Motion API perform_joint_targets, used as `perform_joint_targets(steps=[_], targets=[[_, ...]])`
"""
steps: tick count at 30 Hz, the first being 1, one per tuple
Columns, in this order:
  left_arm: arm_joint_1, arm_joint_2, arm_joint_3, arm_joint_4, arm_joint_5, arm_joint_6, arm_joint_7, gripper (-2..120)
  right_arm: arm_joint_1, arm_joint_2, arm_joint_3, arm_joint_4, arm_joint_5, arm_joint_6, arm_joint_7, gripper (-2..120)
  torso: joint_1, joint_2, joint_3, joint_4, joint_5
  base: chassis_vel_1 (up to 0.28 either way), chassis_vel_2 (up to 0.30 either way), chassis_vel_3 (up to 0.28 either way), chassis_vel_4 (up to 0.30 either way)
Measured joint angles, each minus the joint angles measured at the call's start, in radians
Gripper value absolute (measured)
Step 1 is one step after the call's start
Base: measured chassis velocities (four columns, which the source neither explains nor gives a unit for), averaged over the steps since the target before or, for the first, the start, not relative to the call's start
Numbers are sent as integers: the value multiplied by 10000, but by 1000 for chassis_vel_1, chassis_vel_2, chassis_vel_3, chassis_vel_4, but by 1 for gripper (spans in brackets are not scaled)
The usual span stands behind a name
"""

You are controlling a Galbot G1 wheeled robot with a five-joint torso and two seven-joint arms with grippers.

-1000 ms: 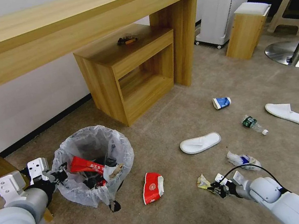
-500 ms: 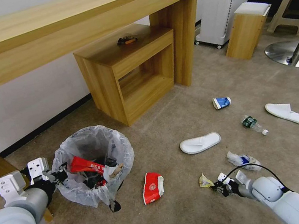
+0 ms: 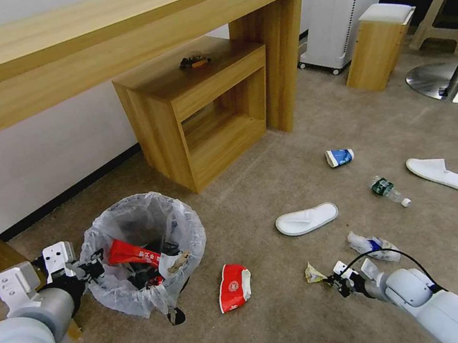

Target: Pick up the trash bin and place the garbage on the floor into it.

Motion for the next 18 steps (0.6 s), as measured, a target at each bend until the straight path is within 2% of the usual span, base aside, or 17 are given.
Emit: perform_joint_targets(steps=[4,9,13,15,16,18], targets=[[4,7,17,-11,4,-1,1,0,-33,-43,48,175,121,98,100,0,0,0,0,0,0,0,0,0,0],[25,90,67,-30,16,-1,3,0,-218,-252,403,1159,994,429,354,0,0,0,0,-1,0,0,0,0,0],[30,114,123,-30,41,-1,3,0,-245,-417,587,1941,2042,989,507,0,0,0,-1,0,-2,0,0,0,0],[31,132,190,-50,53,-1,2,0,-171,-601,604,2671,3335,1695,537,0,0,0,0,0,-1,0,0,0,0],[31,132,190,-50,53,-1,2,0,-171,-601,604,2671,3335,1695,537,0,0,0,0,0,-1,0,0,0,0],[58,160,259,-105,55,-2,1,0,17,-727,511,3443,4521,2500,279,0,0,0,0,0,-1,0,0,0,0]])
